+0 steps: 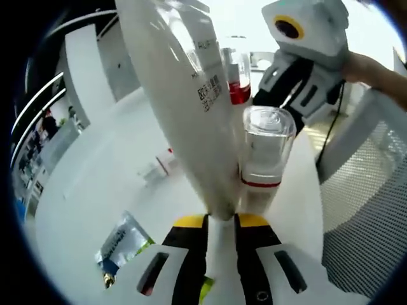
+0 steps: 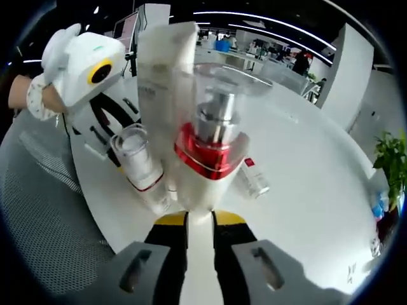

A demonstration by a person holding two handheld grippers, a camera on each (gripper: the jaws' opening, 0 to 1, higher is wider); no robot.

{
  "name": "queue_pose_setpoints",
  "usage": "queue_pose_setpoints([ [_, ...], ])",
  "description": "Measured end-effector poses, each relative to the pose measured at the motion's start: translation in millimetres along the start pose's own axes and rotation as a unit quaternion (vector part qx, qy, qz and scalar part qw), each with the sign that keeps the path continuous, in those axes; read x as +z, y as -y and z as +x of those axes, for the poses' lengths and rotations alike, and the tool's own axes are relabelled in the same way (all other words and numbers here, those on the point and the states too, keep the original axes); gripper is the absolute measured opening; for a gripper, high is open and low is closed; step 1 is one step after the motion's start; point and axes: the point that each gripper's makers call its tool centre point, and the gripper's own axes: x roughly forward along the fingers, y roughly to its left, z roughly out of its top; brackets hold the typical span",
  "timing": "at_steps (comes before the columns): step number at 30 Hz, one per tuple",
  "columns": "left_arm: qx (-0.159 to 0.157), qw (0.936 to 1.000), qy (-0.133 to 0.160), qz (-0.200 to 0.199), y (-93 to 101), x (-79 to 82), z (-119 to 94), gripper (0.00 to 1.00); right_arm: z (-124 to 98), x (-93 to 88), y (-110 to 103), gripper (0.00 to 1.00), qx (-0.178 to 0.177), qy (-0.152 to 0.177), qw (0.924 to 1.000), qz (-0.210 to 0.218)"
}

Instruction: Arrange the skincare products in the storage area until every visible bottle or jar stands upright without overlapping.

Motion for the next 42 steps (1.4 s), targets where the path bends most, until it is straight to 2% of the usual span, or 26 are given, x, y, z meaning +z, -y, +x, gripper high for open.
queue_pose_setpoints([
  [7, 0.000, 1.0000, -0.004, -0.003, 0.1, -1.6, -1, 0.11, 0, -0.8, 1, 0.14, 0.002, 0.000, 1.0000, 0.000],
  [11, -0.007, 0.9999, -0.013, -0.002, 2.8, -6.8, -1, 0.04, 0, -0.7, 1, 0.15, 0.000, 0.002, 1.0000, 0.001],
  [18, -0.010, 0.9998, -0.010, -0.011, 3.1, -8.3, -2, 0.04, -8, -3.8, -5, 0.28, -0.001, 0.014, 0.9999, -0.004],
  [24, -0.004, 0.9997, -0.007, -0.022, 0.3, -12.0, -12, 0.04, -10, -7.0, -13, 0.31, 0.014, 0.019, 0.9996, 0.013],
  [25, -0.003, 0.9997, -0.004, -0.026, -0.1, -12.2, -14, 0.04, -14, -8.5, -14, 0.34, 0.014, 0.017, 0.9997, 0.015],
  [27, 0.002, 0.9994, 0.002, -0.034, -2.0, -13.0, -20, 0.04, -20, -8.1, -13, 0.46, 0.010, 0.026, 0.9993, 0.025],
  [30, 0.010, 0.9989, 0.005, -0.045, -6.7, -17.3, -33, 0.06, -29, -6.8, -11, 0.56, 0.001, 0.031, 0.9988, 0.037],
  [35, 0.025, 0.9928, 0.048, -0.106, -11.4, -11.3, -59, 0.11, -44, 1.2, -11, 0.65, -0.002, 0.048, 0.9977, 0.049],
  [39, 0.038, 0.9905, 0.065, -0.115, -13.8, -11.0, -78, 0.17, -51, 8.2, -13, 0.72, -0.002, 0.062, 0.9958, 0.068],
  [42, 0.046, 0.9901, 0.063, -0.117, -17.5, -13.7, -87, 0.20, -55, 15.5, -15, 0.76, -0.004, 0.073, 0.9949, 0.070],
])
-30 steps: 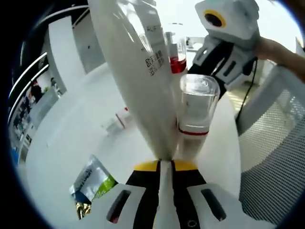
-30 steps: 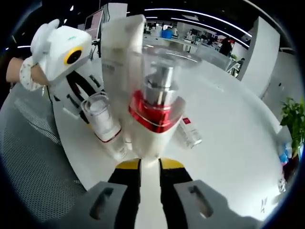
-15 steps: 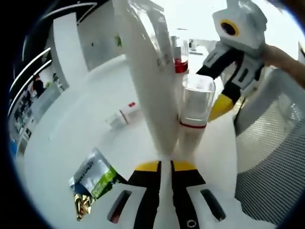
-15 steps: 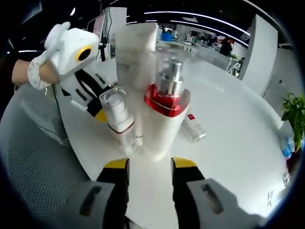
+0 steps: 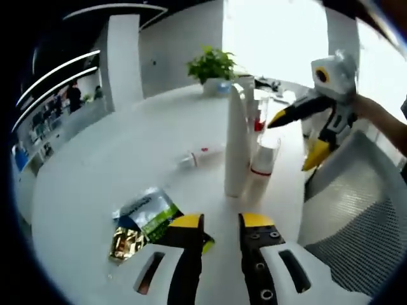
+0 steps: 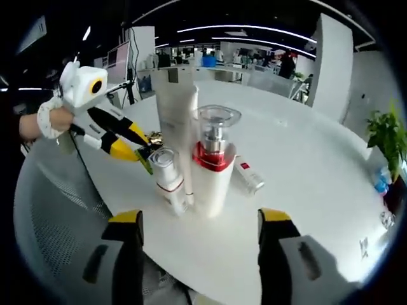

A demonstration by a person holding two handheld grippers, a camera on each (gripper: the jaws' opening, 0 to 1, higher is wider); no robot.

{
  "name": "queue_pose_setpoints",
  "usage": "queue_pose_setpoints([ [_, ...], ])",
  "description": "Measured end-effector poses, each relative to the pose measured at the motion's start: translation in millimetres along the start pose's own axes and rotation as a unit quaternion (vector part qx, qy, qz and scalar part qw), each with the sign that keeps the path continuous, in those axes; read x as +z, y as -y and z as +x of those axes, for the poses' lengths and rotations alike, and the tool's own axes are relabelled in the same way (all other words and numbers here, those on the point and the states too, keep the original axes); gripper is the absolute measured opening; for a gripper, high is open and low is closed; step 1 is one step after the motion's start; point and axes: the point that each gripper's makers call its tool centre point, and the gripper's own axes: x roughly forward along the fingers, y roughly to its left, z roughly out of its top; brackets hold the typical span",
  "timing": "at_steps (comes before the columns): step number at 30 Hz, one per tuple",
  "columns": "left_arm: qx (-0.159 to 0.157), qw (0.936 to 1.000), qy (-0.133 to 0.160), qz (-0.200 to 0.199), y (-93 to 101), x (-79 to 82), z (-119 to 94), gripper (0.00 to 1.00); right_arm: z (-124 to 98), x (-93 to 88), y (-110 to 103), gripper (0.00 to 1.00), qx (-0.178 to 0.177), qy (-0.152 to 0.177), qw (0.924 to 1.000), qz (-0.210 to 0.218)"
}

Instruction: Arrange the skincare products in the storage area until every visible bottle or jar stands upright without overlapping.

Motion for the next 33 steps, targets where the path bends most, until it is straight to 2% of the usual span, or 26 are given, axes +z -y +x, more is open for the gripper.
queue_pose_setpoints([
  [3, 0.013, 0.9997, 0.018, -0.011, -5.7, 6.9, -13, 0.26, -3, 7.8, -5, 0.81, 0.003, 0.005, 1.0000, -0.002],
  [7, 0.035, 0.9976, 0.051, -0.031, -12.3, 15.7, -27, 0.27, -6, 17.1, -12, 0.82, 0.007, 0.014, 0.9999, -0.005],
  [12, 0.044, 0.9970, 0.052, -0.037, -10.1, 15.0, -43, 0.38, -7, 24.3, -20, 0.82, 0.008, 0.014, 0.9997, -0.018],
  [17, 0.052, 0.9953, 0.067, -0.048, -10.9, 18.3, -62, 0.45, -10, 30.3, -22, 0.82, 0.009, 0.019, 0.9996, -0.020],
  [20, 0.057, 0.9957, 0.056, -0.047, -10.6, 15.0, -70, 0.49, -11, 31.8, -23, 0.84, 0.008, 0.016, 0.9996, -0.022],
  [26, 0.080, 0.9959, 0.038, -0.015, -9.1, 9.0, -88, 0.56, -14, 36.7, -25, 0.87, 0.006, 0.018, 0.9995, -0.026],
  [33, 0.095, 0.9941, 0.040, -0.034, -9.9, 3.5, -107, 0.65, -15, 39.5, -26, 0.92, 0.005, 0.018, 0.9994, -0.028],
])
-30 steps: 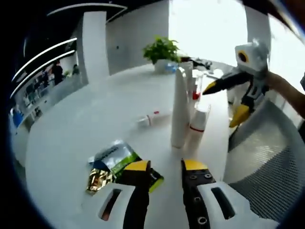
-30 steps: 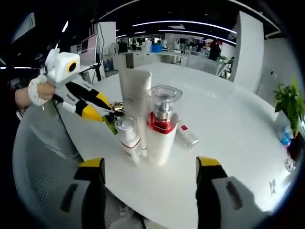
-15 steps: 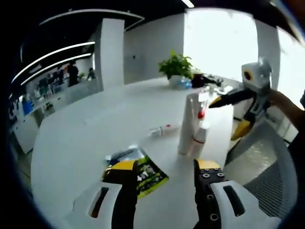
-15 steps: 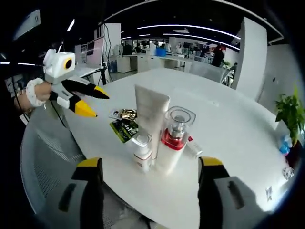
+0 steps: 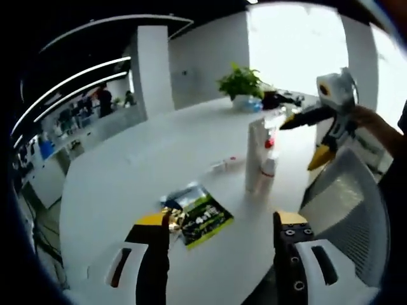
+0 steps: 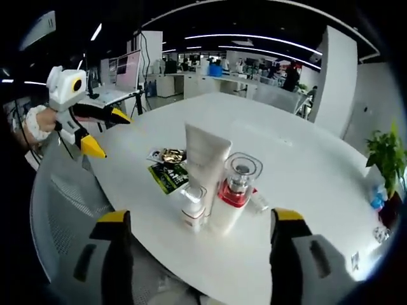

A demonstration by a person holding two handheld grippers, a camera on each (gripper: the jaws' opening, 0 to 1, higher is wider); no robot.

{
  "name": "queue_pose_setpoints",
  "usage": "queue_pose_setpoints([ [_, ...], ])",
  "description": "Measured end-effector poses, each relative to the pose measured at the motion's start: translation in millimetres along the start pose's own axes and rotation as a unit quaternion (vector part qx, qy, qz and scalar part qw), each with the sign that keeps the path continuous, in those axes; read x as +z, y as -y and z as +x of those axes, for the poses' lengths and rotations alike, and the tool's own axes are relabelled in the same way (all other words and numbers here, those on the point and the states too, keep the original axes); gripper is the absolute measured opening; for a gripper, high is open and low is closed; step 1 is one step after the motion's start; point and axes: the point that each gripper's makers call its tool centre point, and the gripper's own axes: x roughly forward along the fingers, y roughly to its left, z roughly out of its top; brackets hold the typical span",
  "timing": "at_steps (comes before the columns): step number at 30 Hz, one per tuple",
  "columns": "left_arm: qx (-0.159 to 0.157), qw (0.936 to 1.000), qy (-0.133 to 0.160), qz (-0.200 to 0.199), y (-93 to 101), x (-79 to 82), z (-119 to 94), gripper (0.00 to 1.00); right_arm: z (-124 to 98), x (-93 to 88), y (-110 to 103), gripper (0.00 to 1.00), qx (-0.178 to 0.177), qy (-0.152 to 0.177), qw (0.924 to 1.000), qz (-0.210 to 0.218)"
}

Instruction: Arrange the skincare products in the storage area until every visible bottle or jar stands upright without overlapping.

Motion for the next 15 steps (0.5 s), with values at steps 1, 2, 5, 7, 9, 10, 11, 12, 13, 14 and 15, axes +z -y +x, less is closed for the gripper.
queue_pose_setpoints([
  [1, 0.003, 1.0000, -0.003, -0.005, 0.1, -1.0, -2, 0.65, 0, 1.3, 0, 0.93, 0.000, 0.001, 1.0000, -0.001],
  [2, 0.004, 1.0000, -0.004, -0.005, 0.1, -1.6, -4, 0.66, -1, 1.9, 0, 0.93, 0.001, 0.001, 1.0000, -0.001],
  [5, 0.009, 0.9999, -0.008, -0.008, -3.2, -4.0, -10, 0.71, -1, 4.7, 0, 0.95, 0.005, 0.003, 1.0000, -0.004],
  [7, 0.008, 0.9998, -0.015, -0.010, -5.3, -7.6, -14, 0.73, -1, 5.1, 0, 0.96, 0.008, 0.001, 1.0000, -0.003],
  [9, 0.015, 0.9995, -0.025, -0.015, -9.9, -11.7, -17, 0.74, -1, 6.0, 0, 0.97, 0.014, 0.000, 0.9999, -0.006],
  [10, 0.017, 0.9994, -0.026, -0.015, -11.2, -12.3, -19, 0.75, 0, 6.0, 0, 0.98, 0.015, -0.002, 0.9999, -0.005],
  [11, 0.018, 0.9993, -0.027, -0.017, -12.9, -13.2, -21, 0.76, 0, 6.0, 1, 0.99, 0.016, -0.003, 0.9999, -0.004],
  [12, 0.018, 0.9993, -0.028, -0.018, -13.6, -14.0, -22, 0.78, 0, 6.2, 3, 0.99, 0.015, -0.005, 0.9999, -0.006],
  [13, 0.017, 0.9992, -0.030, -0.020, -13.9, -15.0, -22, 0.79, 1, 6.3, 4, 0.99, 0.015, -0.006, 0.9998, -0.006],
  [14, 0.017, 0.9990, -0.034, -0.022, -13.9, -16.4, -23, 0.80, 1, 6.8, 5, 0.99, 0.015, -0.007, 0.9998, -0.007],
  [15, 0.015, 0.9990, -0.036, -0.022, -13.5, -17.3, -23, 0.81, 1, 7.5, 6, 0.99, 0.015, -0.007, 0.9998, -0.007],
])
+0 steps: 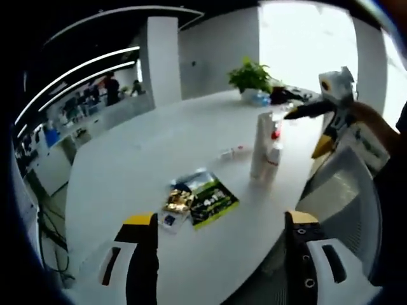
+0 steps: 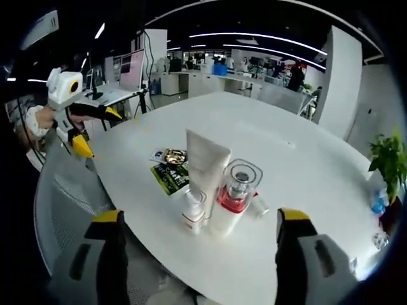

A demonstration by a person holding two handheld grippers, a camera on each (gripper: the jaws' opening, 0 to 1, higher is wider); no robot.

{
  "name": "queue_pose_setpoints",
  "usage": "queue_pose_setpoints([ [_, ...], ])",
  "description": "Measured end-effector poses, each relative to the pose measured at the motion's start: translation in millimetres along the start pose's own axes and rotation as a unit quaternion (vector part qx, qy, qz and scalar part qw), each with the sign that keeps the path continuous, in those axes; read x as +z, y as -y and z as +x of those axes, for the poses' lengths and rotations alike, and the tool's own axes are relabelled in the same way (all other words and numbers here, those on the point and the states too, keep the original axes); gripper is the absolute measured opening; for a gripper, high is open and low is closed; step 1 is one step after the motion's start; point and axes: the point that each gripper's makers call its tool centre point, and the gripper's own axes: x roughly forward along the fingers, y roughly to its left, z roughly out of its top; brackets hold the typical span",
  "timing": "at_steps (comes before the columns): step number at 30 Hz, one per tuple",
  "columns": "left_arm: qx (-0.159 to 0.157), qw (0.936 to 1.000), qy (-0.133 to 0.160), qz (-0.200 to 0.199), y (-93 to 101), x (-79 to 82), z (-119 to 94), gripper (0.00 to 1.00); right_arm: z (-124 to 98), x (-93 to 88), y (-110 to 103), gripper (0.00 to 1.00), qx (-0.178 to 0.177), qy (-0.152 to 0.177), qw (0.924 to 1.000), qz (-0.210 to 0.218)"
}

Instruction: Arrange the skincare products in the storage area until every visible bottle or jar stands upright without overlapping.

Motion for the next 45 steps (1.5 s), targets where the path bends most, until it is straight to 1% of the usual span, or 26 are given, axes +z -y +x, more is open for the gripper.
queue_pose_setpoints([
  [2, -0.001, 1.0000, -0.002, 0.002, -0.5, -0.1, -1, 0.84, 0, 1.7, 1, 0.99, 0.000, 0.001, 1.0000, 0.002],
  [4, 0.005, 1.0000, -0.003, -0.005, -3.2, 0.8, -2, 0.88, 0, 1.5, 2, 0.99, 0.000, -0.002, 1.0000, 0.001],
  [5, 0.006, 1.0000, -0.002, -0.004, -3.5, 1.3, -2, 0.88, 0, -0.2, 2, 0.99, 0.003, -0.008, 1.0000, -0.001],
  [9, 0.007, 0.9999, -0.002, -0.008, -5.6, 0.9, -4, 0.90, -2, -1.3, 7, 0.99, 0.005, -0.011, 0.9999, 0.001],
  [12, 0.012, 0.9998, -0.006, -0.015, -12.1, -2.9, -6, 0.91, -6, -0.5, 16, 0.99, 0.006, -0.003, 1.0000, 0.004],
  [13, 0.018, 0.9996, -0.006, -0.019, -15.5, -3.7, -8, 0.91, -8, -0.1, 22, 0.99, 0.003, 0.000, 1.0000, 0.009],
  [15, 0.018, 0.9996, -0.003, -0.023, -17.0, -3.1, -10, 0.94, -10, -0.3, 31, 0.99, -0.002, 0.002, 0.9999, 0.016],
  [18, 0.003, 0.9995, 0.012, -0.029, -12.2, 1.3, -12, 0.97, -12, -0.3, 42, 0.99, 0.003, 0.006, 0.9998, 0.019],
  [20, 0.001, 0.9991, 0.011, -0.041, -13.0, 0.6, -12, 0.97, -11, -1.9, 50, 0.98, 0.005, 0.007, 0.9996, 0.025],
  [21, 0.001, 0.9991, 0.012, -0.040, -13.3, 0.3, -13, 0.97, -11, -3.7, 55, 0.97, 0.004, 0.003, 0.9997, 0.025],
  [23, 0.011, 0.9989, 0.015, -0.043, -17.8, 0.4, -15, 0.97, -12, -6.0, 63, 0.96, 0.005, 0.000, 0.9998, 0.021],
  [24, 0.013, 0.9988, 0.016, -0.044, -18.9, 0.5, -15, 0.97, -12, -8.5, 67, 0.95, 0.004, -0.006, 0.9997, 0.024],
  [26, 0.015, 0.9987, 0.017, -0.046, -20.2, -0.3, -17, 0.97, -12, -13.0, 78, 0.94, -0.003, -0.015, 0.9997, 0.020],
  [29, 0.015, 0.9988, 0.015, -0.045, -19.2, -2.3, -19, 0.97, -14, -18.1, 99, 0.90, -0.026, -0.026, 0.9991, 0.020],
  [30, 0.014, 0.9988, 0.014, -0.045, -19.0, -3.2, -19, 0.97, -14, -19.6, 110, 0.89, -0.040, -0.027, 0.9986, 0.020],
  [31, 0.015, 0.9988, 0.013, -0.044, -19.1, -4.4, -20, 0.97, -13, -21.5, 116, 0.87, -0.047, -0.032, 0.9982, 0.019],
  [33, 0.020, 0.9986, 0.013, -0.048, -20.7, -5.6, -21, 0.97, -10, -27.0, 138, 0.78, -0.081, -0.044, 0.9957, -0.001],
  [34, 0.021, 0.9985, 0.014, -0.048, -21.1, -5.6, -21, 0.97, -9, -30.7, 146, 0.71, -0.095, -0.056, 0.9938, -0.014],
  [35, 0.021, 0.9984, 0.015, -0.049, -21.2, -5.5, -21, 0.97, -4, -36.8, 150, 0.68, -0.099, -0.076, 0.9916, -0.036],
  [38, 0.019, 0.9982, 0.018, -0.055, -20.1, -5.8, -21, 0.97, 9, -46.5, 147, 0.61, -0.077, -0.113, 0.9888, -0.059],
  [39, 0.019, 0.9982, 0.016, -0.054, -19.9, -6.4, -20, 0.97, 13, -47.3, 143, 0.57, -0.065, -0.121, 0.9884, -0.065],
  [40, 0.020, 0.9983, 0.014, -0.053, -20.1, -7.1, -20, 0.97, 17, -46.9, 142, 0.52, -0.056, -0.123, 0.9885, -0.069],
  [42, 0.023, 0.9982, 0.012, -0.053, -21.4, -8.5, -20, 0.97, 28, -44.9, 135, 0.43, -0.033, -0.134, 0.9884, -0.064],
  [43, 0.025, 0.9981, 0.014, -0.055, -22.1, -8.4, -20, 0.97, 32, -41.7, 134, 0.41, -0.028, -0.131, 0.9888, -0.066],
  [45, 0.025, 0.9974, 0.022, -0.064, -22.4, -7.2, -20, 0.97, 42, -34.7, 134, 0.40, -0.018, -0.121, 0.9903, -0.065],
])
